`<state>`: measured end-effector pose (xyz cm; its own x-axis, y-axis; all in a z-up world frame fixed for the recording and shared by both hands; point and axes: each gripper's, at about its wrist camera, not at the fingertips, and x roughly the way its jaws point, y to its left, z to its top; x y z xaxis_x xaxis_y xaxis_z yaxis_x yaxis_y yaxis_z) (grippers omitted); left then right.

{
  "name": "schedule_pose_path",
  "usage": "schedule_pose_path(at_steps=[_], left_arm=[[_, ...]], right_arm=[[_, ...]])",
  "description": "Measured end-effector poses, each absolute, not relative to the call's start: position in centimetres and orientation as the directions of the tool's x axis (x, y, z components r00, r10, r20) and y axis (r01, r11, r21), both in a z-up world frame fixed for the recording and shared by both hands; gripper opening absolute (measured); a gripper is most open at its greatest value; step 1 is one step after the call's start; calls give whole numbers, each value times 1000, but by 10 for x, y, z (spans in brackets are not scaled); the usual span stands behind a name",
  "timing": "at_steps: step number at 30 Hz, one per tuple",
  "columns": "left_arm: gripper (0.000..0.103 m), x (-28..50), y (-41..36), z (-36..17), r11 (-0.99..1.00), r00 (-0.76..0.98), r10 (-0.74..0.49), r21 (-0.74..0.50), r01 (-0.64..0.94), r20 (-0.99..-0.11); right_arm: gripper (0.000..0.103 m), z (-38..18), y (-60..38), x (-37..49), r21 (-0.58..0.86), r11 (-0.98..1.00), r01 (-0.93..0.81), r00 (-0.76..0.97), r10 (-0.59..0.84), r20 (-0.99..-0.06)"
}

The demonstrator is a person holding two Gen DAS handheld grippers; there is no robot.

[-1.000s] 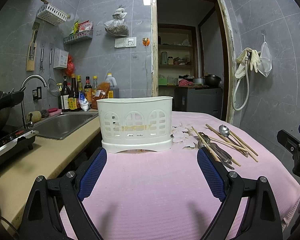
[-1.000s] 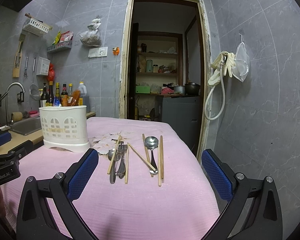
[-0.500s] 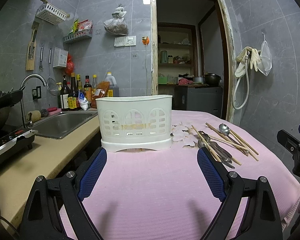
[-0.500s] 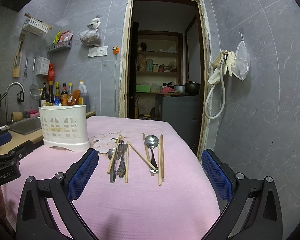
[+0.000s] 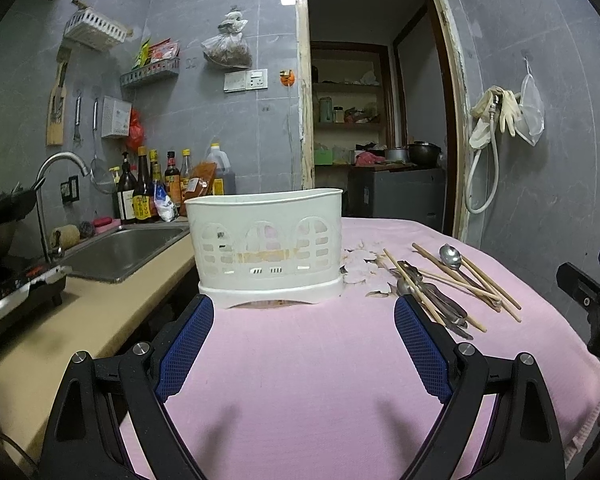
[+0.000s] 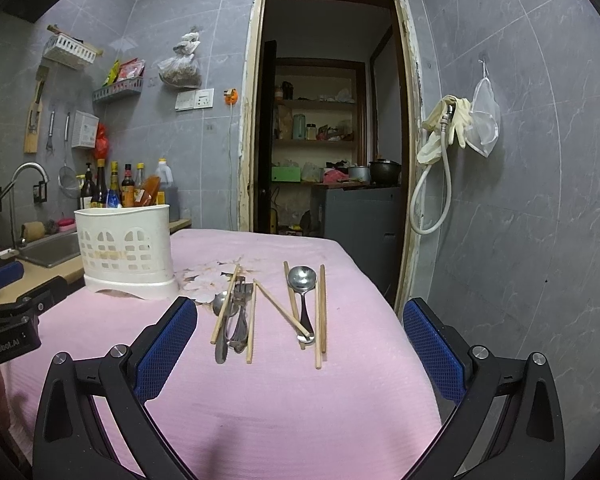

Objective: Organize utensils
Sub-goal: 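Lower the right gripper onto a wooden chopstick and close on it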

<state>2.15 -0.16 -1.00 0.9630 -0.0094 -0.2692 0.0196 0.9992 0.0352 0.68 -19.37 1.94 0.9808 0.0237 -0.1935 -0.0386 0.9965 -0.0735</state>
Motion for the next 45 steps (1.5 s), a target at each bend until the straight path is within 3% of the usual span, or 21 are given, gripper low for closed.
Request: schedule_pose_path(at_steps=[8,19,21,23,32,40,45], left_arm=[[89,58,-7,8,995,940,-86,18,97,-331],[88,129,-33,20,968,851,-241,-54,244,-468],[85,143,-41,21,962,834,-259,-50,269,-488],[74,158,-47,20,952,805,-287,-63,299,-520],[42,214,-59,4,933,697,-338,-131,334,-632],[34,250,-67,-5,925,635,-357,-163,344,-685],[26,270,-67,-7,928,622,-357,-189,320,-697]], right_arm=[[103,27,-214,32,-115,991,-71,973,43,-228],[103,46,-249,98,-168,973,-156,925,84,-372],[103,45,-253,111,-169,972,-165,913,85,-398],[103,44,-258,129,-161,971,-177,896,91,-434],[76,31,-275,188,-104,965,-242,817,145,-558],[43,19,-275,222,-35,949,-313,738,220,-638],[36,15,-272,243,-37,945,-325,713,219,-666]])
